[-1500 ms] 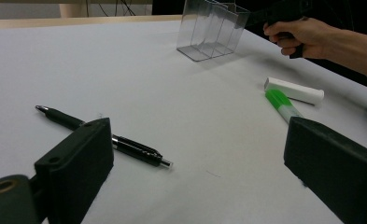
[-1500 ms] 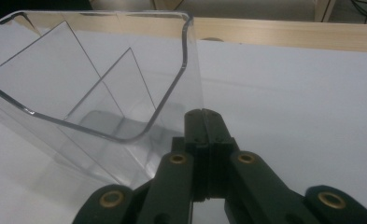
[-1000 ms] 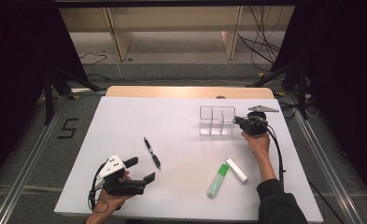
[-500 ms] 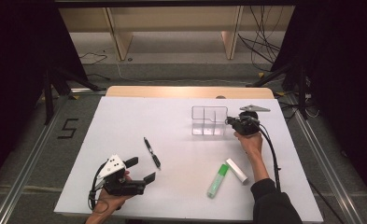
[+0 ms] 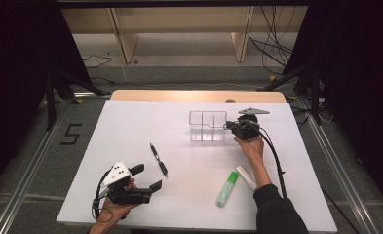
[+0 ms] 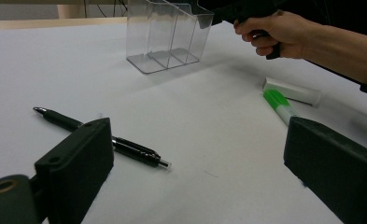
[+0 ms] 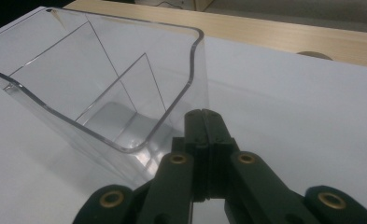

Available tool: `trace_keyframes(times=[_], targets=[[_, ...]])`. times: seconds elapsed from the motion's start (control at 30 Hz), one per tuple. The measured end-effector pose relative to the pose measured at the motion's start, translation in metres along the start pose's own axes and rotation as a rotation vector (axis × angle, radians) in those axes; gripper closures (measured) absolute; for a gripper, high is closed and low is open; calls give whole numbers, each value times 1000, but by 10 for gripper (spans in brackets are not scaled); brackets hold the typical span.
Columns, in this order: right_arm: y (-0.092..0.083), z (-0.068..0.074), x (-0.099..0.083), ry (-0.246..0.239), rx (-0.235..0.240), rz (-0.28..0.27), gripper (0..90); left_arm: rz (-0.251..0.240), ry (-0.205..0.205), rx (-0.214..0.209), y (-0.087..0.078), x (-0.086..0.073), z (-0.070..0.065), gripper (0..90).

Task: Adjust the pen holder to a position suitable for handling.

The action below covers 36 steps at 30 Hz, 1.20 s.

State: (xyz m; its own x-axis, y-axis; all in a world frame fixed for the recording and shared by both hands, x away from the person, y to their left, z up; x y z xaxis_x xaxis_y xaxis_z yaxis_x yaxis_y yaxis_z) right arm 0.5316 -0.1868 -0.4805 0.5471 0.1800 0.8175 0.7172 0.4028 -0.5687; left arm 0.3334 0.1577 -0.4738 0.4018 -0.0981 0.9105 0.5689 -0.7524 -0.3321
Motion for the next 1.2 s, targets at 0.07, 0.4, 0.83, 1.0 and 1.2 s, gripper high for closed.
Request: trace_keyframes(times=[0.07, 0.4, 0.83, 1.0, 1.2], targets=[[1, 2, 1, -3, 1, 3, 900, 0, 0, 0, 0, 0, 0, 79], [7, 14, 4, -8, 20, 4, 900, -1, -2, -2, 0, 0, 0, 80], [13, 25, 7, -15, 31, 13, 900, -1, -2, -3, 0, 0, 0, 80], [13, 27, 7, -19, 38, 11, 900, 0, -4, -3, 0, 0, 0, 80], [5, 21, 10, 6, 22, -9, 900, 1, -7, -2, -1, 0, 0, 79]])
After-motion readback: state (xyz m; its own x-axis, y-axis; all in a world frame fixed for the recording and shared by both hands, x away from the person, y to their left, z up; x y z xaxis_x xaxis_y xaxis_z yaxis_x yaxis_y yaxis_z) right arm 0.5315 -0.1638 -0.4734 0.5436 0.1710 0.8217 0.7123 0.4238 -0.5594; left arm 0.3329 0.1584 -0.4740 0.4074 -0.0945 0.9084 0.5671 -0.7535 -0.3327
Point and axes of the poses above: each handheld gripper's, and its own axes: y roughly forward along the jaws, x roughly out of its top, z roughly to its left, the point moved 4 cm from there along y, roughly forward along the jaws, and after that the axes turned 5 degrees about -x, right-handed, at the moved point
